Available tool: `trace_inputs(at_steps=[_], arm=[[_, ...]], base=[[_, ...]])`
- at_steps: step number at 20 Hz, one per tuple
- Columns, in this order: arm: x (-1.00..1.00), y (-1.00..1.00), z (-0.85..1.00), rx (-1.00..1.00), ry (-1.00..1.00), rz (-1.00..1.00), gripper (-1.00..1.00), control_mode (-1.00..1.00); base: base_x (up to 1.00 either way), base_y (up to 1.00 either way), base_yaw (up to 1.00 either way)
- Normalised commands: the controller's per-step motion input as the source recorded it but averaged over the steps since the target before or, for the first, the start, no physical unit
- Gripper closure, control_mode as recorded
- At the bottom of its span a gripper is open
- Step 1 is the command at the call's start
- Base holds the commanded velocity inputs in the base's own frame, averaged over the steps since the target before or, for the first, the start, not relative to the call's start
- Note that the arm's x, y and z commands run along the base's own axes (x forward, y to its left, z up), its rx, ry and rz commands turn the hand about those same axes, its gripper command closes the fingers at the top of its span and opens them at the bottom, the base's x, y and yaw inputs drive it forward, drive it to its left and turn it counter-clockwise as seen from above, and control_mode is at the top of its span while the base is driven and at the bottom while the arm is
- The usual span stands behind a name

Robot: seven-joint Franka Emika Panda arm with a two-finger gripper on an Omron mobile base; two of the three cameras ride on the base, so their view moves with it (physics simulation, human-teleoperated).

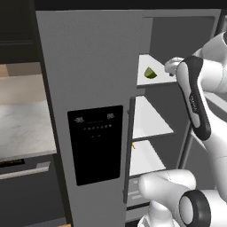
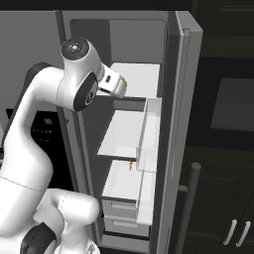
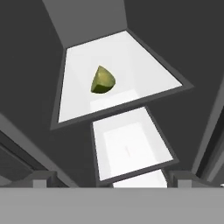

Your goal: Take the lemon wedge from the fridge and place it on the plate with fish on the dining counter.

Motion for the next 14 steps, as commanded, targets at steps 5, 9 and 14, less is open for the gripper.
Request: trace_inputs(at_steps=[5,9,14], arm=[[0.11,0.00,0.01,-0.04,-0.02,0.00,-1.00,-1.00],[0.17,0.00,-0.01,0.00,0.00,0.00,-1.00,-1.00],[0.28,-0.07,0.00,0.03,0.01,0.00,-1.00,-1.00]], base=[[0.00,0.00,0.00],[0.00,0.00,0.00],[0.00,0.00,0.00]])
